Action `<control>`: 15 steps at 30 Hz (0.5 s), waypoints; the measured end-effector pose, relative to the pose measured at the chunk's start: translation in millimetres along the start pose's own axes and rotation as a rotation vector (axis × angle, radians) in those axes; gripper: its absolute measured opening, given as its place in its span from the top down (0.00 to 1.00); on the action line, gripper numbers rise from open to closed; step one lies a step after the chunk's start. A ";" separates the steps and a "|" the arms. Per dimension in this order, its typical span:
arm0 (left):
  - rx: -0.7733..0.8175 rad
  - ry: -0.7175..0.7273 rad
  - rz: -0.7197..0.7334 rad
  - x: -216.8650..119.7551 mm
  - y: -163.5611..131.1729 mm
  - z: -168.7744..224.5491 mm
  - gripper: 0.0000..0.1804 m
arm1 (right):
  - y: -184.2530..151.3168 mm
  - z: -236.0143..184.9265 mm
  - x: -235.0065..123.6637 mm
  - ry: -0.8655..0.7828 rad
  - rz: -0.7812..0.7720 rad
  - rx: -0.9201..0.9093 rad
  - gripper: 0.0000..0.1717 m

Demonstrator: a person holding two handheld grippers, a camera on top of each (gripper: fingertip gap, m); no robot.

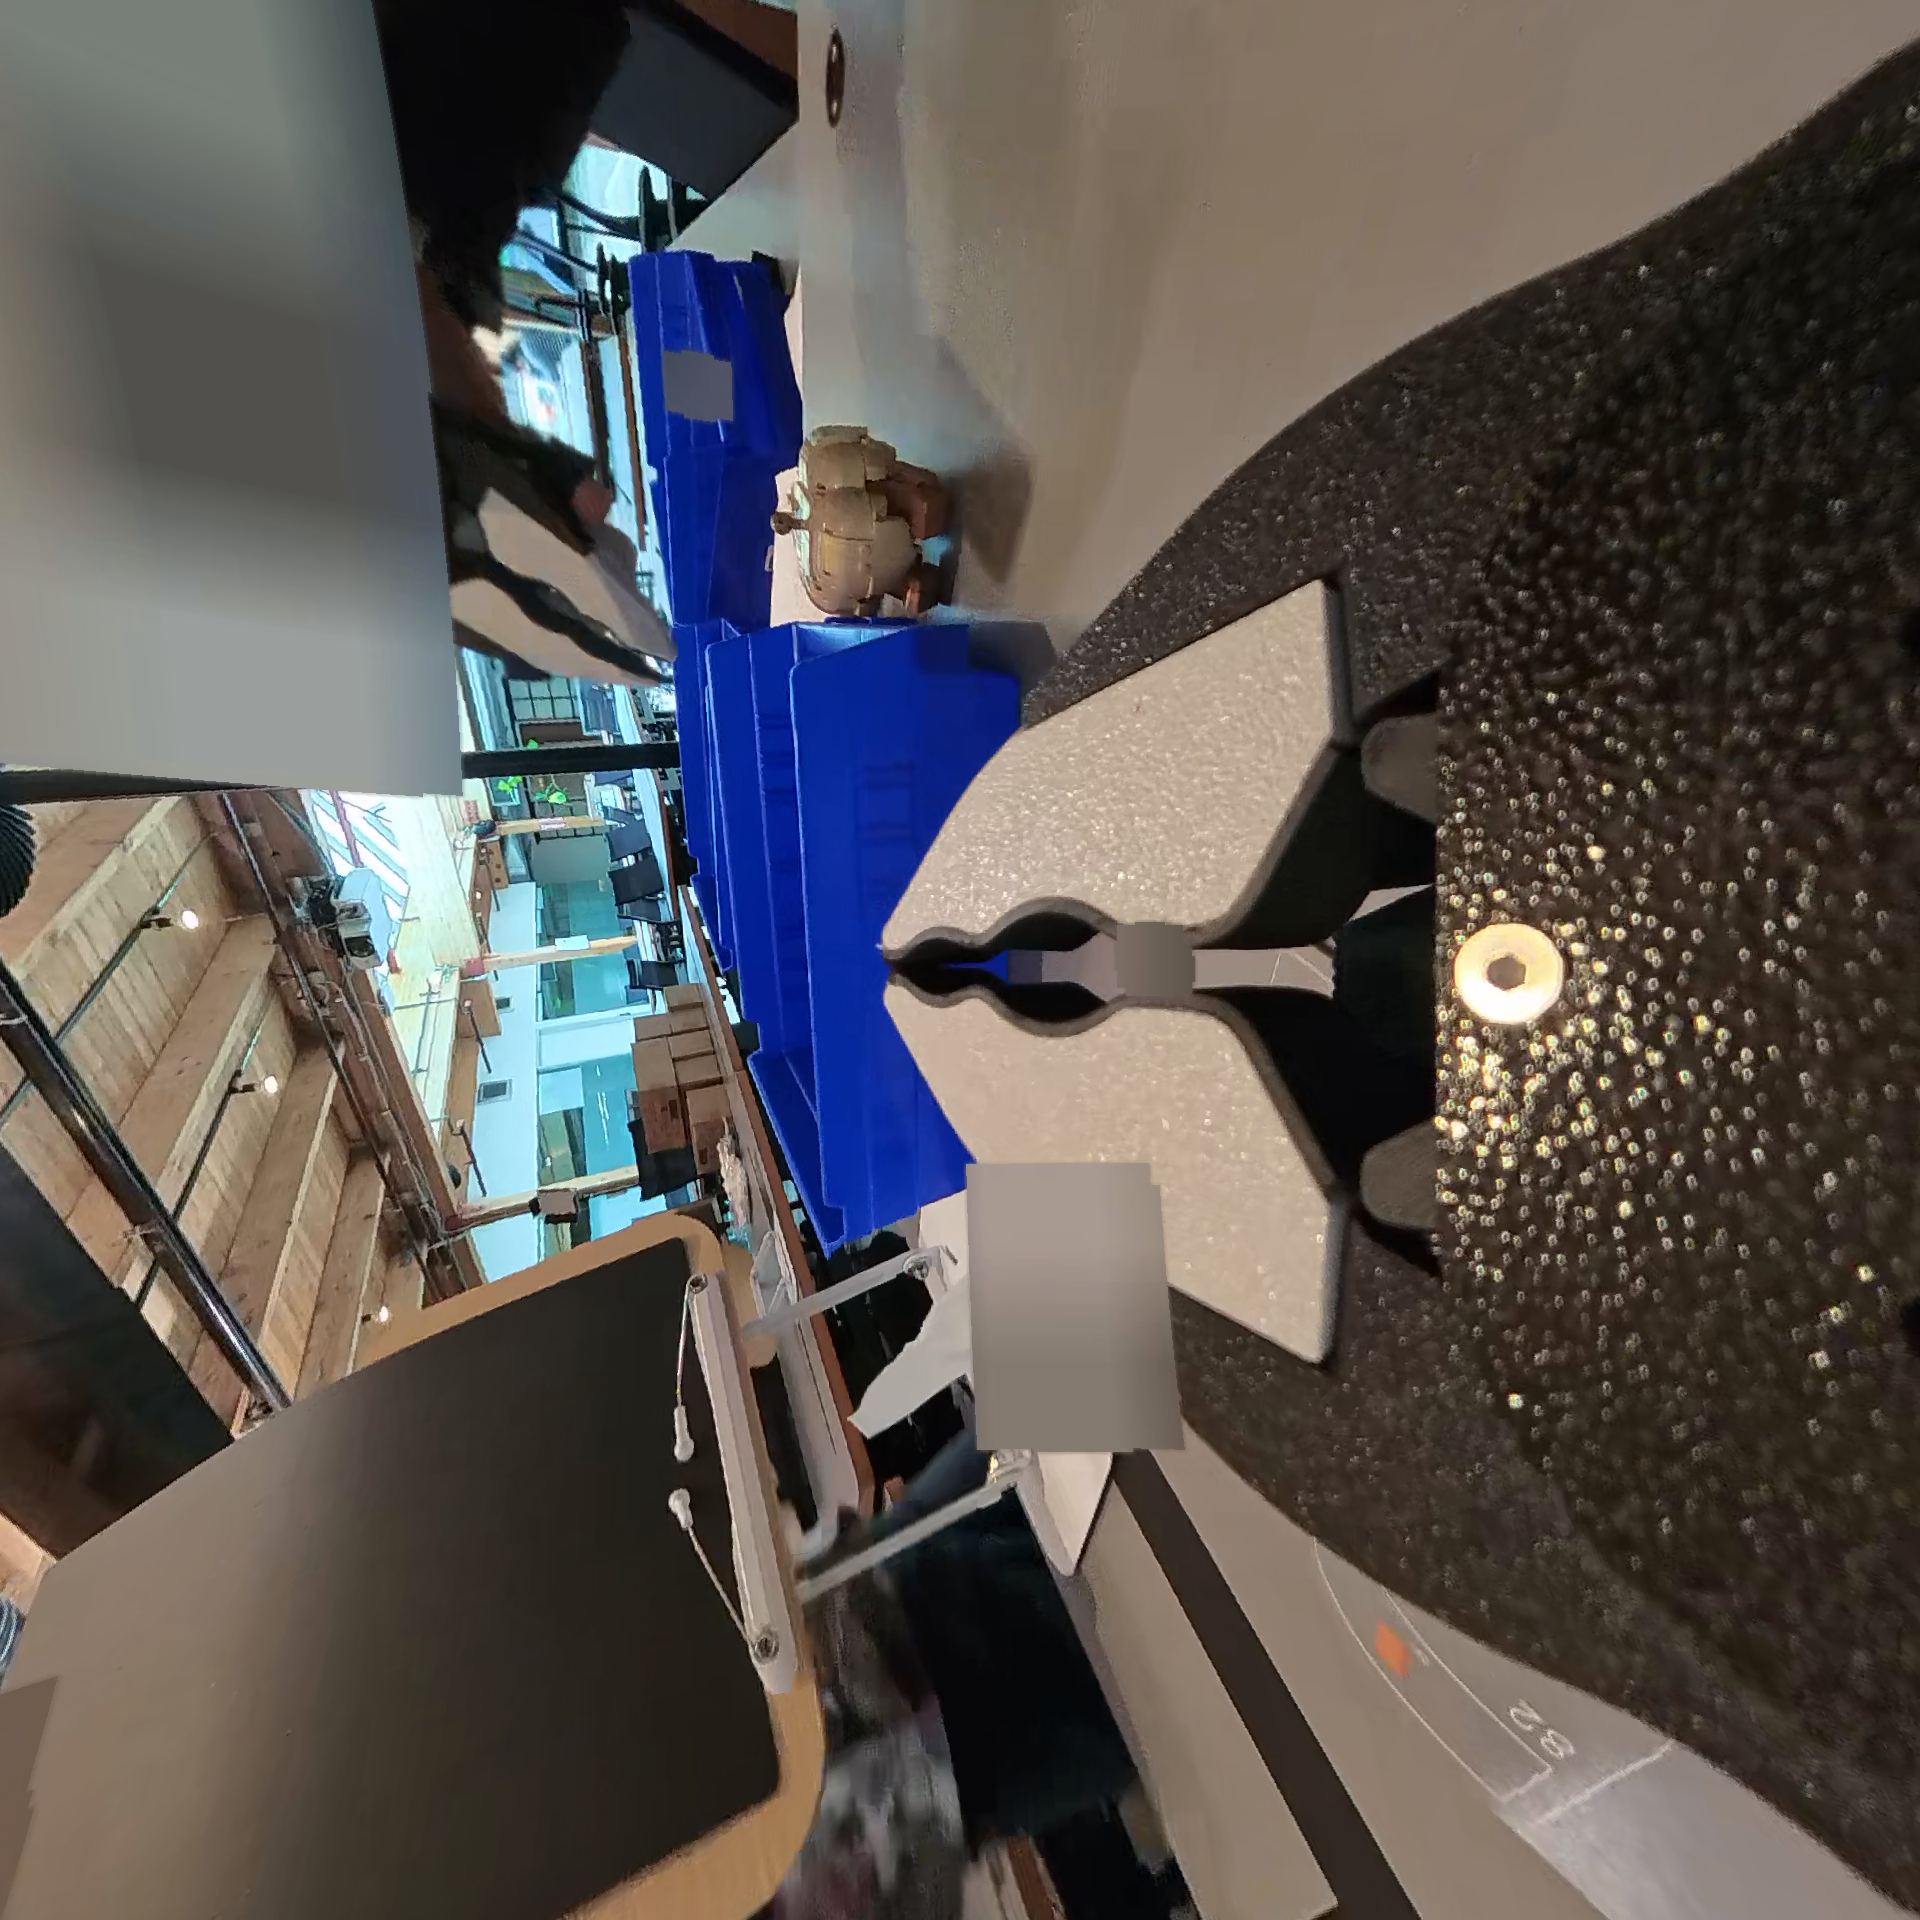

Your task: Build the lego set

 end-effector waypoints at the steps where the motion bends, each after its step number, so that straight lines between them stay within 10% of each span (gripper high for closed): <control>1: 0.006 0.008 -0.006 1.2 -0.9 -0.7 1.00 | -7.9 1.3 12.0 0.065 -0.081 -0.067 0.95; 15: 0.035 0.015 -0.034 5.3 -4.8 0.8 1.00 | -32.6 51.8 118.8 0.284 -0.448 -0.452 0.96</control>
Point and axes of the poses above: each gripper's, where its closed fingertips meet, x out along the fingers, y out of its top, z = x × y across the jaws, the point moved 1 cm from there along -x, back along the fingers, and after that the axes turned 2 degrees about z, right-handed, at the moved point
